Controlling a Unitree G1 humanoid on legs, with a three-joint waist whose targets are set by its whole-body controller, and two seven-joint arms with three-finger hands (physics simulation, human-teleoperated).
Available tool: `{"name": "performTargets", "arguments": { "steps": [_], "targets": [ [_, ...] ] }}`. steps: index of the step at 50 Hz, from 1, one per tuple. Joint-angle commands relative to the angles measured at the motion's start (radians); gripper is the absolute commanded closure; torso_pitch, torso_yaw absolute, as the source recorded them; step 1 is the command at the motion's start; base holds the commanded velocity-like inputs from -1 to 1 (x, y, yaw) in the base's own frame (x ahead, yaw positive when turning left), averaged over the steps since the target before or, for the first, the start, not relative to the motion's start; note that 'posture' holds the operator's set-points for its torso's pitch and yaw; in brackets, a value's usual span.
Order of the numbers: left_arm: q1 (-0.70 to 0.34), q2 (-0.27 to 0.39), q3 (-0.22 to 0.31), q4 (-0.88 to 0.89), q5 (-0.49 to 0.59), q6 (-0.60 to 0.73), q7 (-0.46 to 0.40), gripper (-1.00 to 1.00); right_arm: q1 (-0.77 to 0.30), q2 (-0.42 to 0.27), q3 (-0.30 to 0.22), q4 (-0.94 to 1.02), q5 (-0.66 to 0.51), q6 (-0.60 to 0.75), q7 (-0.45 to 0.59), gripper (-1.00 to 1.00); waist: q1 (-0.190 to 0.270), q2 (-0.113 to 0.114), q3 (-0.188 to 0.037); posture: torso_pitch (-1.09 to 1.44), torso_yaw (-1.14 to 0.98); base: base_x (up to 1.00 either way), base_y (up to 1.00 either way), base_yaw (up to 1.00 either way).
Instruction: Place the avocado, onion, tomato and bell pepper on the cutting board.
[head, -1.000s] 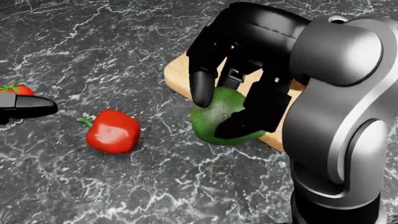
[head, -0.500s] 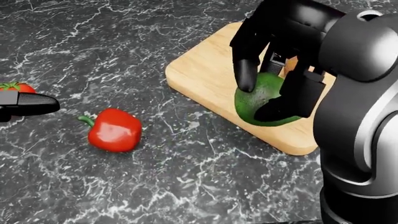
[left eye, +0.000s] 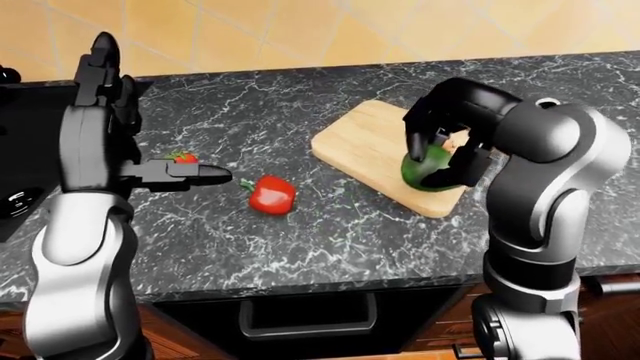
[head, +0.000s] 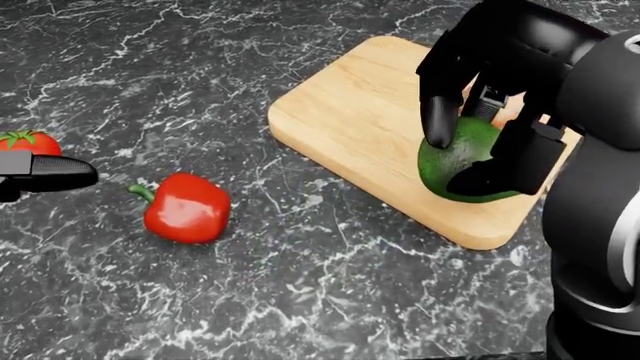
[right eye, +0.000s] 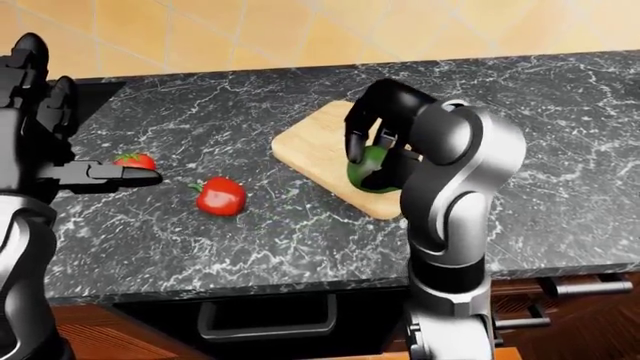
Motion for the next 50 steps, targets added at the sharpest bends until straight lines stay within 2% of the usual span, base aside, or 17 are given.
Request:
{"name": "performTargets", "arguments": {
  "steps": [1, 15, 30, 50],
  "targets": [
    [-0.024, 0.012, 0.011, -0.028, 0.004, -0.028, 0.006, -1.00, -0.032, -0.008, -0.008, -0.023, -0.003, -0.013, -0.030, 0.71, 0.001, 0.001, -0.026, 0.00, 0.00, 0.00, 0.00, 0.00],
    [-0.035, 0.016, 0.008, -0.022, 0.005, -0.025, 0.005, -1.00, -0.015, -0.005, -0.008, -0.018, 0.000, -0.019, -0.027, 0.38, 0.000, 0.000, -0.027, 0.00, 0.00, 0.00, 0.00, 0.00],
    [-0.027, 0.020, 0.015, -0.023, 0.003, -0.030, 0.003, -1.00, -0.015, -0.002, -0.005, -0.006, 0.004, -0.027, -0.038, 0.29, 0.001, -0.001, -0.028, 0.00, 0.00, 0.00, 0.00, 0.00],
    [-0.012, 0.015, 0.021, -0.026, 0.002, -0.038, 0.003, -1.00, 0.008, 0.008, 0.000, -0.027, -0.004, -0.027, -0.017, 0.04, 0.001, 0.000, -0.028, 0.00, 0.00, 0.00, 0.00, 0.00]
  ]
}}
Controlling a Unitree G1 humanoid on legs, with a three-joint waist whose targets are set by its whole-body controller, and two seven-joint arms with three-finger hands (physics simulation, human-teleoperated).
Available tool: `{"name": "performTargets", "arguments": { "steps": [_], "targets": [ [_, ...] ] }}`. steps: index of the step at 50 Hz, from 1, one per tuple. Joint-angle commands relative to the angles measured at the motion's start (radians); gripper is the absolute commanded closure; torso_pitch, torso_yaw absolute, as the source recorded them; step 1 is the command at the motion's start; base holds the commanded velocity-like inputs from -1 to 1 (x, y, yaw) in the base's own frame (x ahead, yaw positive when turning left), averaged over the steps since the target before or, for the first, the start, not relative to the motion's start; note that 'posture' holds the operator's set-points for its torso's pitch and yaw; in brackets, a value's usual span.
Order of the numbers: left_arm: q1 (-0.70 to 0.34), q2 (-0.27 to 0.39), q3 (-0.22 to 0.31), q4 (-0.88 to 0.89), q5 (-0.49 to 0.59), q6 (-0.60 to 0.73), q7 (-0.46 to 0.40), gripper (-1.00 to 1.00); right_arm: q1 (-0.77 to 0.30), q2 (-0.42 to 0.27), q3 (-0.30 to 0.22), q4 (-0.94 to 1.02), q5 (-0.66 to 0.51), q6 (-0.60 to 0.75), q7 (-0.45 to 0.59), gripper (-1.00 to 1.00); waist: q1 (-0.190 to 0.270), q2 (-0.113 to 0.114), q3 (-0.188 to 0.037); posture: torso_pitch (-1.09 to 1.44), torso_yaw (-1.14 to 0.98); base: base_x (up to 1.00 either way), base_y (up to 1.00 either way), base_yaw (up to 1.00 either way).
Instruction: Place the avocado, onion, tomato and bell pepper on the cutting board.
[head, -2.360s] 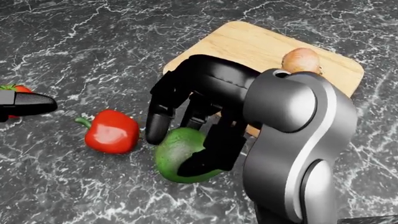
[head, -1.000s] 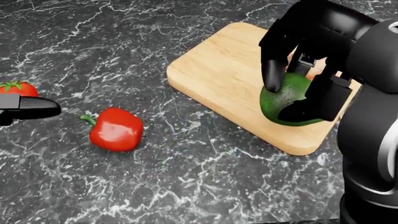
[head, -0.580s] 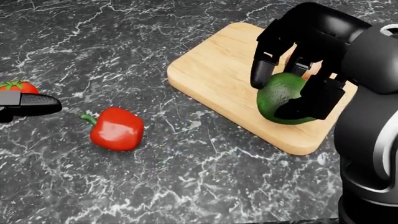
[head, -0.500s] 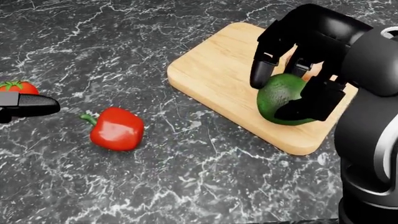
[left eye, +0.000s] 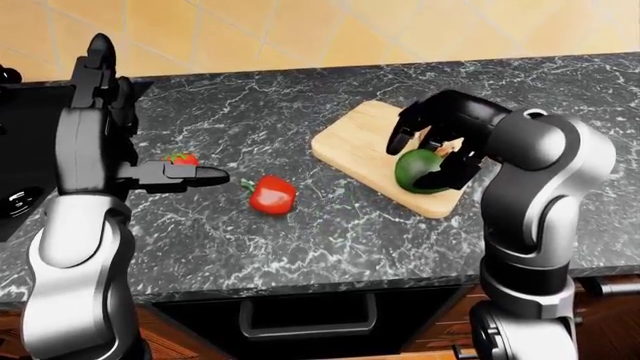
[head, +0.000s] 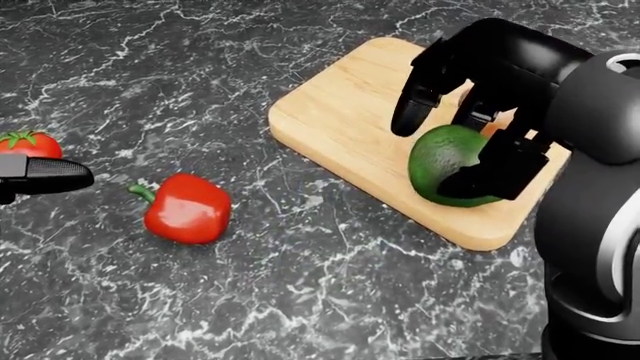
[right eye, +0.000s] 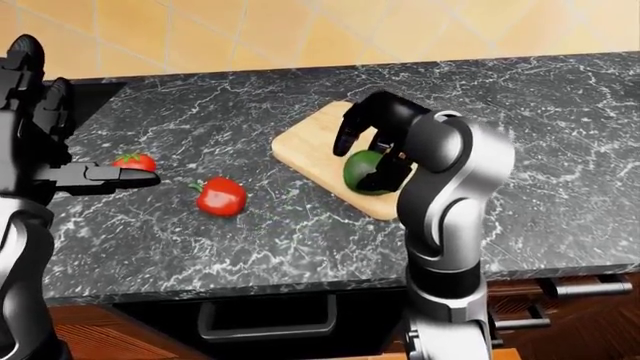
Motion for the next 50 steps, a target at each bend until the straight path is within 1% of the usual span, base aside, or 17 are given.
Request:
{"name": "performTargets", "arguments": {
  "steps": [1, 2, 5, 13, 16, 20, 21, 24, 34, 44, 45, 50],
  "targets": [
    [-0.024, 0.013, 0.011, -0.025, 0.003, -0.028, 0.004, -1.00, -0.030, -0.006, -0.007, -0.026, -0.004, -0.010, -0.021, 0.04, 0.000, 0.001, -0.025, 0.00, 0.00, 0.00, 0.00, 0.00],
    [-0.024, 0.013, 0.010, -0.024, 0.004, -0.028, 0.005, -1.00, -0.029, -0.004, -0.007, -0.026, -0.003, -0.011, -0.021, 0.00, 0.000, 0.002, -0.025, 0.00, 0.00, 0.00, 0.00, 0.00],
    [-0.025, 0.014, 0.009, -0.025, 0.004, -0.028, 0.004, -1.00, -0.032, -0.005, -0.008, -0.027, -0.005, -0.010, -0.016, -0.01, 0.000, 0.002, -0.026, 0.00, 0.00, 0.00, 0.00, 0.00],
    [-0.035, 0.018, 0.010, -0.026, 0.000, -0.019, 0.005, -1.00, -0.041, -0.006, -0.006, -0.019, -0.010, -0.016, -0.004, -0.15, 0.000, 0.002, -0.024, 0.00, 0.00, 0.00, 0.00, 0.00],
    [-0.041, 0.019, 0.008, -0.021, 0.000, -0.019, 0.006, -1.00, -0.034, -0.004, -0.005, -0.017, -0.010, -0.020, -0.008, -0.23, -0.001, 0.002, -0.025, 0.00, 0.00, 0.00, 0.00, 0.00],
    [-0.041, 0.021, 0.008, -0.023, 0.000, -0.018, 0.006, -1.00, -0.041, -0.006, -0.006, -0.011, -0.009, -0.024, -0.006, -0.28, 0.000, 0.002, -0.026, 0.00, 0.00, 0.00, 0.00, 0.00],
    [-0.040, 0.021, 0.011, -0.024, -0.002, -0.017, 0.005, -1.00, -0.035, -0.004, -0.004, -0.015, -0.010, -0.025, -0.003, -0.35, -0.001, 0.002, -0.026, 0.00, 0.00, 0.00, 0.00, 0.00],
    [-0.035, 0.020, 0.010, -0.024, -0.001, -0.022, 0.005, -1.00, -0.032, 0.000, -0.004, -0.014, -0.009, -0.026, -0.008, -0.39, 0.000, 0.002, -0.025, 0.00, 0.00, 0.00, 0.00, 0.00],
    [-0.025, 0.018, 0.017, -0.029, -0.002, -0.025, 0.005, -1.00, -0.062, -0.007, -0.004, 0.010, -0.003, -0.034, -0.005, -0.40, -0.001, 0.003, -0.026, 0.00, 0.00, 0.00, 0.00, 0.00],
    [-0.015, 0.014, 0.017, -0.024, -0.002, -0.037, 0.006, -1.00, -0.151, -0.007, 0.007, 0.099, 0.020, -0.053, -0.033, -0.40, -0.001, 0.004, -0.026, 0.00, 0.00, 0.00, 0.00, 0.00],
    [-0.013, 0.014, 0.017, -0.024, -0.002, -0.039, 0.005, -1.00, -0.163, -0.002, 0.011, 0.109, 0.023, -0.053, -0.035, -0.40, -0.001, 0.005, -0.026, 0.00, 0.00, 0.00, 0.00, 0.00],
    [-0.016, 0.014, 0.017, -0.022, -0.004, -0.038, 0.006, -1.00, -0.193, 0.067, 0.048, 0.151, 0.045, -0.052, -0.062, -0.40, -0.003, 0.008, -0.025, 0.00, 0.00, 0.00, 0.00, 0.00]
  ]
}}
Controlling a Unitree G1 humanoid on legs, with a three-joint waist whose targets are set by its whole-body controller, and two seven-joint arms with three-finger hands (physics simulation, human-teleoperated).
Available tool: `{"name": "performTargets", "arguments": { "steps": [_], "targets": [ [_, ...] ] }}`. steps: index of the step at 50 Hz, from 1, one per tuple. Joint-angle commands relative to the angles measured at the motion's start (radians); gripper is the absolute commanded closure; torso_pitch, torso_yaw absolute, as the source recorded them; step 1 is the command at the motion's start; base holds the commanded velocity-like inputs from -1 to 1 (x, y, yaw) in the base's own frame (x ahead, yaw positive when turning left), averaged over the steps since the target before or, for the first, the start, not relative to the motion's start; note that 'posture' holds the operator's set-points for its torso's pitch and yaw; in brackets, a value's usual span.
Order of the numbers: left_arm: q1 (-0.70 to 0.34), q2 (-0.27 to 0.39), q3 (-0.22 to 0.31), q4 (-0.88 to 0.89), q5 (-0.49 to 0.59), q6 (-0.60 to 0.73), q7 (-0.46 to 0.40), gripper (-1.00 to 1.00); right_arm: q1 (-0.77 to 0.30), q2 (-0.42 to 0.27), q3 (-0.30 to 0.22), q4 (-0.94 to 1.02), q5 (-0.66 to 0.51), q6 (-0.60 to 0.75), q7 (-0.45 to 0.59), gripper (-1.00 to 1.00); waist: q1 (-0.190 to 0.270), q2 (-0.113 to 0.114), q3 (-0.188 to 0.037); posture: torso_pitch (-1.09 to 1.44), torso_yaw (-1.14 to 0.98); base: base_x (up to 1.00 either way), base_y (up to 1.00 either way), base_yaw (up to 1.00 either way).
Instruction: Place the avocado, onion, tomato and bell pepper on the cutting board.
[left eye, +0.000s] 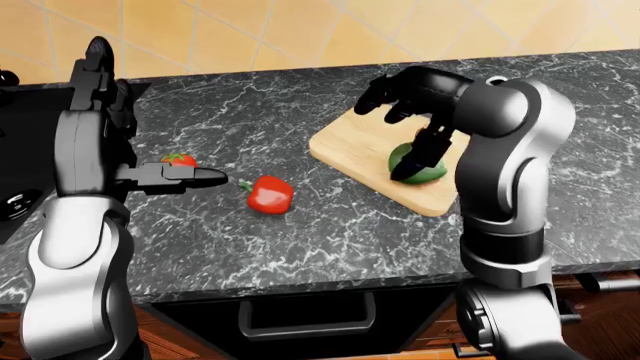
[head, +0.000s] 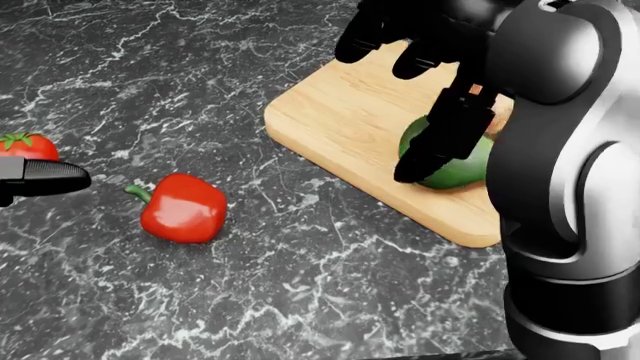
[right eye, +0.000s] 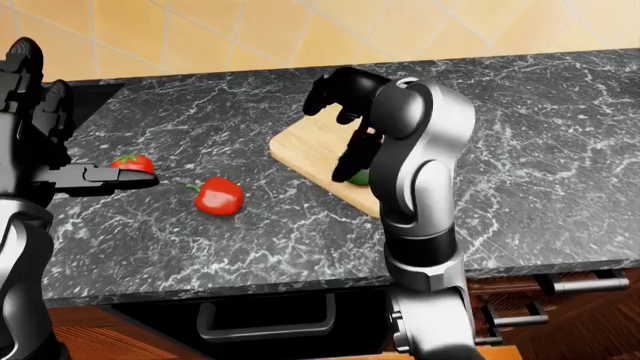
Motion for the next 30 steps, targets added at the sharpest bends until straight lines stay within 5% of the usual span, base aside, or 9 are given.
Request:
{"name": "performTargets", "arguments": {
  "steps": [1, 18, 21, 24, 30],
  "targets": [
    [-0.027, 0.016, 0.011, -0.028, 0.001, -0.027, 0.004, -1.00, -0.039, 0.023, 0.013, -0.006, 0.016, -0.010, -0.030, -0.40, 0.001, 0.003, -0.024, 0.00, 0.00, 0.00, 0.00, 0.00],
    [-0.027, 0.031, 0.038, -0.019, -0.018, -0.033, 0.018, -1.00, -0.165, 0.143, 0.062, 0.301, 0.182, -0.103, -0.251, -0.48, 0.000, 0.015, -0.029, 0.00, 0.00, 0.00, 0.00, 0.00],
    [-0.019, 0.037, 0.048, -0.026, -0.025, -0.030, 0.020, -1.00, -0.188, 0.153, 0.066, 0.336, 0.205, -0.109, -0.271, -0.64, 0.000, 0.018, -0.027, 0.00, 0.00, 0.00, 0.00, 0.00],
    [-0.015, 0.038, 0.048, -0.031, -0.030, -0.028, 0.025, -1.00, -0.197, 0.160, 0.069, 0.355, 0.221, -0.111, -0.280, -1.00, 0.000, 0.018, -0.025, 0.00, 0.00, 0.00, 0.00, 0.00],
    [-0.015, 0.033, 0.032, -0.020, -0.025, -0.039, 0.034, -1.00, -0.264, 0.144, 0.022, 0.442, 0.311, -0.117, -0.437, -1.00, 0.002, 0.018, -0.026, 0.00, 0.00, 0.00, 0.00, 0.00]
  ]
}}
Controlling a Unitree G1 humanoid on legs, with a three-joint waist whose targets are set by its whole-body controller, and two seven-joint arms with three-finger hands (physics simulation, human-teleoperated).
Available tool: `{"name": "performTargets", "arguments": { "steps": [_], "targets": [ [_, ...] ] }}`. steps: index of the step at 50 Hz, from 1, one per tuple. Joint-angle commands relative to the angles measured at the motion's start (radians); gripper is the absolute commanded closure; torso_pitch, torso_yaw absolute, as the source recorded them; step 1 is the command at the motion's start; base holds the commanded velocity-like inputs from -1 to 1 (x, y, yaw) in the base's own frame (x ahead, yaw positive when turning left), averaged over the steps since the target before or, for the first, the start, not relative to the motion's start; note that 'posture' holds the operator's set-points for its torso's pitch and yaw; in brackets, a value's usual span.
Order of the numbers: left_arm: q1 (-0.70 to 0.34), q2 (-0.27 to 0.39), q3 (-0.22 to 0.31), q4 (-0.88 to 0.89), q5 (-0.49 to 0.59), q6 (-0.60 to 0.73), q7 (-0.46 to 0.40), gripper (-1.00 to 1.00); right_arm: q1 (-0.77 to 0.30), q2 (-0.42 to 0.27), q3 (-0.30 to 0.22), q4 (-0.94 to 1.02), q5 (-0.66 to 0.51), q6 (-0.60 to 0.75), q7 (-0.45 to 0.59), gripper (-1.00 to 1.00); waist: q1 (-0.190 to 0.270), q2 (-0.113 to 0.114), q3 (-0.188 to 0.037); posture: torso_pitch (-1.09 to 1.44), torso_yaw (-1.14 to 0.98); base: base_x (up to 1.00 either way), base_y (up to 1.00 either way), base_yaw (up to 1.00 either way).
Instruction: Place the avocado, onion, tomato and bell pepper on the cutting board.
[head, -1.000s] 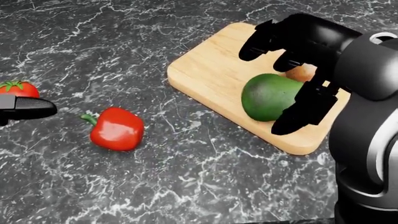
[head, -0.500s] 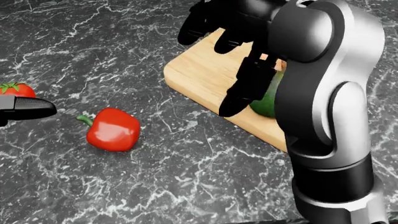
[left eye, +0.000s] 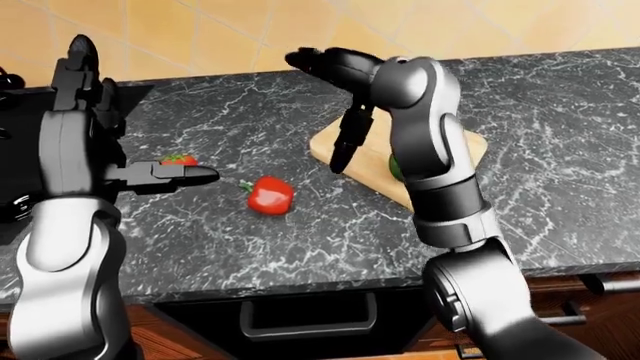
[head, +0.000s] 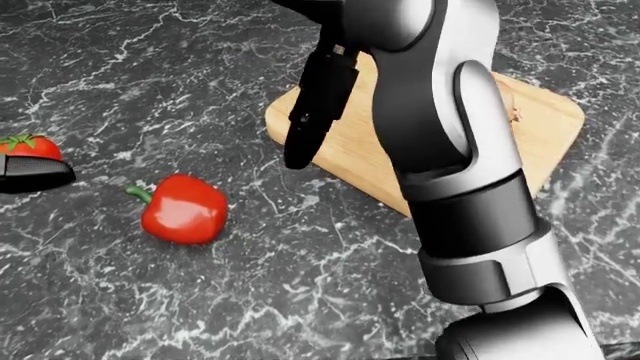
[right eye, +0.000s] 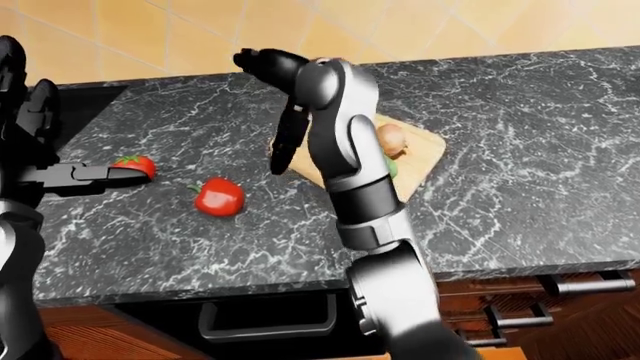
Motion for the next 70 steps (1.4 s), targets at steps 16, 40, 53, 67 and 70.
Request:
{"name": "performTargets", "arguments": {
  "steps": [16, 40, 53, 67, 70],
  "targets": [
    [-0.143, 0.054, 0.020, 0.007, -0.080, 0.065, 0.031, -1.00, 0.012, -0.005, 0.004, -0.060, 0.268, 0.051, -0.330, -1.00, 0.000, 0.001, -0.027, 0.00, 0.00, 0.00, 0.00, 0.00],
    [-0.091, 0.087, 0.045, -0.006, -0.123, 0.054, 0.070, -1.00, 0.050, 0.023, 0.026, -0.171, 0.206, 0.114, -0.220, -1.00, 0.053, 0.001, -0.028, 0.00, 0.12, 0.00, 0.00, 0.00],
    [-0.087, 0.092, 0.051, -0.001, -0.118, 0.046, 0.071, -1.00, 0.091, 0.000, 0.041, -0.288, 0.144, 0.186, -0.109, -1.00, 0.104, -0.005, -0.032, 0.00, 0.19, 0.00, 0.00, 0.00],
    [-0.082, 0.093, 0.049, 0.001, -0.113, 0.039, 0.070, -1.00, 0.118, 0.015, 0.053, -0.324, 0.052, 0.186, 0.039, -1.00, 0.182, -0.008, -0.040, 0.00, 0.26, 0.00, 0.00, 0.00],
    [-0.076, 0.090, 0.052, -0.001, -0.111, 0.035, 0.068, -1.00, 0.116, 0.018, 0.048, -0.316, 0.045, 0.179, 0.051, -1.00, 0.203, -0.006, -0.041, 0.00, 0.27, 0.00, 0.00, 0.00]
  ]
}}
